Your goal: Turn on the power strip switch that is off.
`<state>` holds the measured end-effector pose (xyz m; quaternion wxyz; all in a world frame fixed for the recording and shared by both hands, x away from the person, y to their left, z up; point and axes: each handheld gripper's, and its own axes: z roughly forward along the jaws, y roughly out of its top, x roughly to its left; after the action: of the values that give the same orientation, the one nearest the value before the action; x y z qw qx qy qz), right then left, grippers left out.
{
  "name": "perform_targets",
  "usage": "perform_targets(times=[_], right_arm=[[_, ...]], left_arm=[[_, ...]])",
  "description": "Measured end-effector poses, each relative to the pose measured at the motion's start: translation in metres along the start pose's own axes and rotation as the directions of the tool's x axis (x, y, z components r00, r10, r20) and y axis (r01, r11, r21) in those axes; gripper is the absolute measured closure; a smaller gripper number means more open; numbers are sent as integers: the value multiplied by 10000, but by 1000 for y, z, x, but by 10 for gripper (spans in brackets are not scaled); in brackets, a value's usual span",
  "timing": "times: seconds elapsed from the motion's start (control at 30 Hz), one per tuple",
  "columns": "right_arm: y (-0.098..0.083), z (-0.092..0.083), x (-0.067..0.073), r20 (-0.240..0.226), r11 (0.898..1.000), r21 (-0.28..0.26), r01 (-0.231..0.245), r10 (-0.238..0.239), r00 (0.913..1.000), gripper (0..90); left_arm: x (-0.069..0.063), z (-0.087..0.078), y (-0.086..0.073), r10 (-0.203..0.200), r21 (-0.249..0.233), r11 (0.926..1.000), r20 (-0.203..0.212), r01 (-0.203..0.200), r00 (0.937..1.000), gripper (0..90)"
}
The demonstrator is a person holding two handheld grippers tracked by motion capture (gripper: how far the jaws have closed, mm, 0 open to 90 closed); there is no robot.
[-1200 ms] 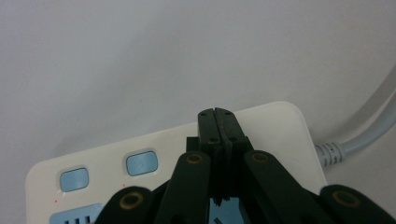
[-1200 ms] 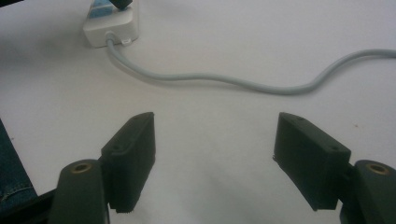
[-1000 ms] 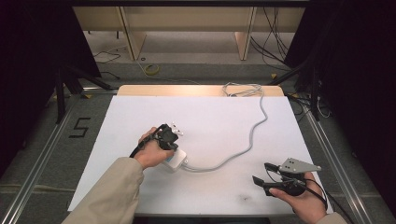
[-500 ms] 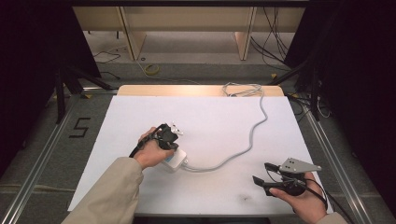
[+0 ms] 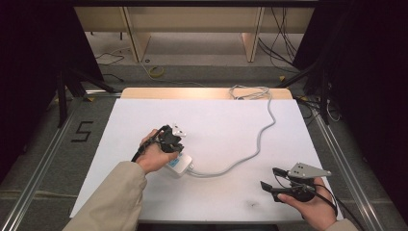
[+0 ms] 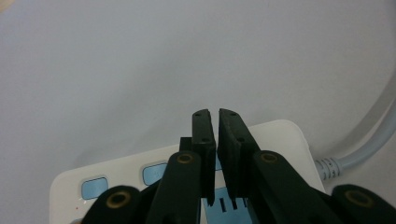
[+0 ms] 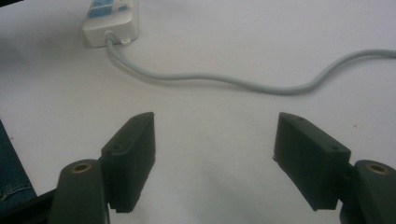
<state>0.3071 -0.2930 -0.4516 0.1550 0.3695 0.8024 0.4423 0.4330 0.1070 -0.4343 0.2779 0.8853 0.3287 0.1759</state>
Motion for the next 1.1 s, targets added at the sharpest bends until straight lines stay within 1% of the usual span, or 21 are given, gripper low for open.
perform_targets(times=[0.07,0.13,0.23,0.3,0.33,0.47,0.57,0.6,0.63,0.67,0.7,0.77,0.8,0.83,0.87,0.93,0.97,1.1], right_arm=[[0,0,0,6,10000,14,-1,1,10000,299],[0,0,0,7,10000,21,-8,8,10000,299],[0,0,0,5,10000,7,-7,7,10000,299],[0,0,0,9,10000,19,-7,7,10000,299],[0,0,0,10,10000,17,-6,6,10000,299],[0,0,-1,11,10000,20,-21,21,10000,299],[0,0,-1,19,10000,16,-25,25,10000,299],[0,0,-1,23,10000,23,-30,30,10000,299],[0,0,-1,28,10000,12,-42,42,10000,299],[0,0,-1,20,10000,4,-43,43,10000,299],[-1,0,-1,15,10000,16,-30,30,10000,299],[-1,0,-1,8,10000,42,-23,23,10000,299],[-1,1,-1,10,10000,53,-18,18,10000,299],[-1,1,-1,4,10000,50,-17,17,10000,299],[0,1,-1,0,10000,57,-18,18,10000,299],[0,1,-1,17,10000,36,-33,33,10000,298],[0,1,-1,19,10000,22,-17,17,10000,298],[0,1,-1,9,10000,34,4,-5,10000,297]], left_arm=[[1,-2,0,-182,-234,9996,19,183,9998,813],[3,-5,0,-177,-415,9990,-66,175,9998,783],[3,-8,0,-401,-780,9962,-168,386,9991,732],[3,-11,1,-579,-1019,9932,-157,560,9982,668],[3,-12,0,-617,-1142,9917,-134,598,9980,620],[5,-15,-2,-562,-1474,9876,-161,533,9983,498],[7,-18,-4,-696,-1603,9847,-65,677,9976,408],[7,-19,-4,-823,-1604,9838,-55,804,9966,378],[6,-21,-5,-933,-1582,9831,14,924,9956,349],[6,-23,-6,-951,-1640,9818,107,956,9954,324],[5,-24,-7,-1005,-1762,9789,280,1039,9945,307],[4,-26,-10,-972,-1912,9761,405,1032,9944,273],[3,-27,-12,-854,-1958,9763,415,919,9955,262],[2,-28,-14,-851,-2058,9742,457,927,9953,252],[2,-29,-16,-721,-2074,9749,488,807,9962,237],[1,-32,-20,-697,-2295,9699,579,812,9959,216],[0,-33,-22,-648,-2358,9687,614,775,9960,209],[-4,-39,-32,-231,-2695,9619,892,465,9957,184]])
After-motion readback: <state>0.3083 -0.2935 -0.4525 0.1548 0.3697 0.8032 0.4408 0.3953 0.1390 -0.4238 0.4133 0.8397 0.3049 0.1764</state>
